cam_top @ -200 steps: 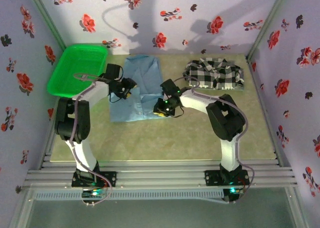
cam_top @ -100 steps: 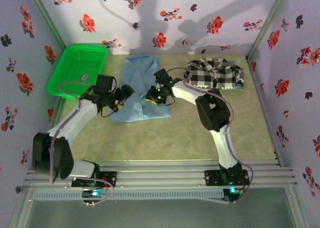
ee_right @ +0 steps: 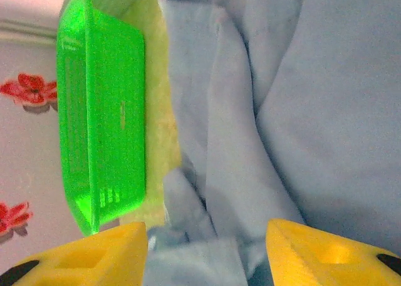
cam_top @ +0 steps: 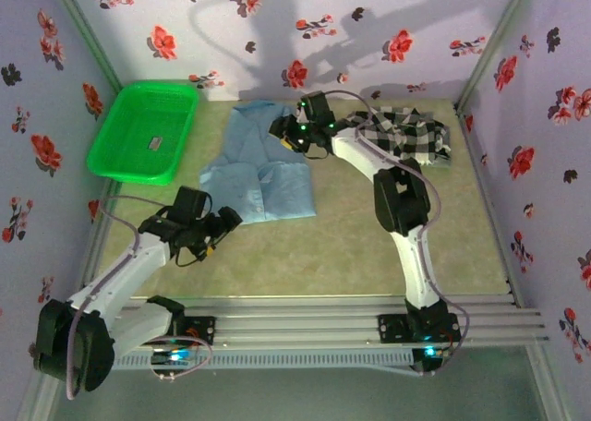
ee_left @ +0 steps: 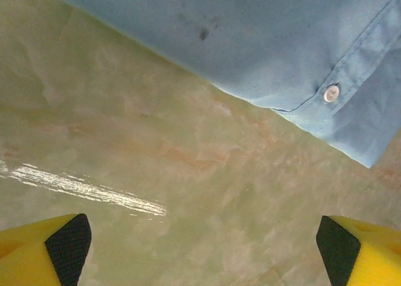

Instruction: Fold and stack the long sleeve shirts

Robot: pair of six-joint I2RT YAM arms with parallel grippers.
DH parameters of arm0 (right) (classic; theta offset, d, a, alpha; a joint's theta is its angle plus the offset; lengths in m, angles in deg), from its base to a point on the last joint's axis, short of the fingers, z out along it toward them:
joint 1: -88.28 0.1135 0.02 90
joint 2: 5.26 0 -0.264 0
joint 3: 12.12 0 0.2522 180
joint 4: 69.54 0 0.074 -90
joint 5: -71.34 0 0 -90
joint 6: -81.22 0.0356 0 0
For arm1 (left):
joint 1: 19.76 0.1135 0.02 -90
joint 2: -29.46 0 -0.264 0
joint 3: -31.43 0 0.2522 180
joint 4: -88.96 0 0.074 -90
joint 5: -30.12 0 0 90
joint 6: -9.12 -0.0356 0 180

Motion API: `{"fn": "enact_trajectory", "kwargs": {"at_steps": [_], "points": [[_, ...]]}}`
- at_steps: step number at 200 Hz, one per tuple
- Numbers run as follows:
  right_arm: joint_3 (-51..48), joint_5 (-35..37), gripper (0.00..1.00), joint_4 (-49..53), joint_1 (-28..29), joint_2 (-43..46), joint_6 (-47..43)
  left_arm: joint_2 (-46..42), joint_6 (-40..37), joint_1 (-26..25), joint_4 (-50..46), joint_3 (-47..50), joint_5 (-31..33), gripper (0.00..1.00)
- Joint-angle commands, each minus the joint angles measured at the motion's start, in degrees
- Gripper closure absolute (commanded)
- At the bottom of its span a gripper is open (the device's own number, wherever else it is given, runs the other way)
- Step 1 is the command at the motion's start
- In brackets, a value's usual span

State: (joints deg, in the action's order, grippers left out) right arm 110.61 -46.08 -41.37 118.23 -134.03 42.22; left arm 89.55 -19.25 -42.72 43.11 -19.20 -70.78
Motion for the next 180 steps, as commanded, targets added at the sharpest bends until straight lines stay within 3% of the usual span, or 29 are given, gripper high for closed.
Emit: {"fn": "enact_trajectory", "kwargs": {"at_steps": [1,36,61,119,154,180], "points": [[-7.3,-0.1,0.53,8.8,1.8,9.3,-8.1,2.0,4.0,-0.8,5.4,1.1,0.1,0.04],[-21.3,1.2,0.73,10.2,5.0,15.1,-7.8,6.7,6.2,-1.0,9.1,-0.6,0.9,0.04],[-25.2,0.2,0.76,2.3,6.3,12.8,-3.1,8.2,8.5,-1.1,12.0,0.9,1.0,0.04],[-12.3,-5.5,0.74,-12.9,6.2,-2.0,7.6,9.2,14.7,-1.8,22.1,5.3,1.5,0.05],[-4.3,-7.8,0.60,-19.2,5.6,-7.6,12.3,10.1,15.3,-3.9,22.4,5.8,3.1,0.05],[-4.6,-8.3,0.59,-22.0,4.3,-8.7,15.5,12.5,18.3,-5.4,25.5,6.5,4.6,0.05]]}}
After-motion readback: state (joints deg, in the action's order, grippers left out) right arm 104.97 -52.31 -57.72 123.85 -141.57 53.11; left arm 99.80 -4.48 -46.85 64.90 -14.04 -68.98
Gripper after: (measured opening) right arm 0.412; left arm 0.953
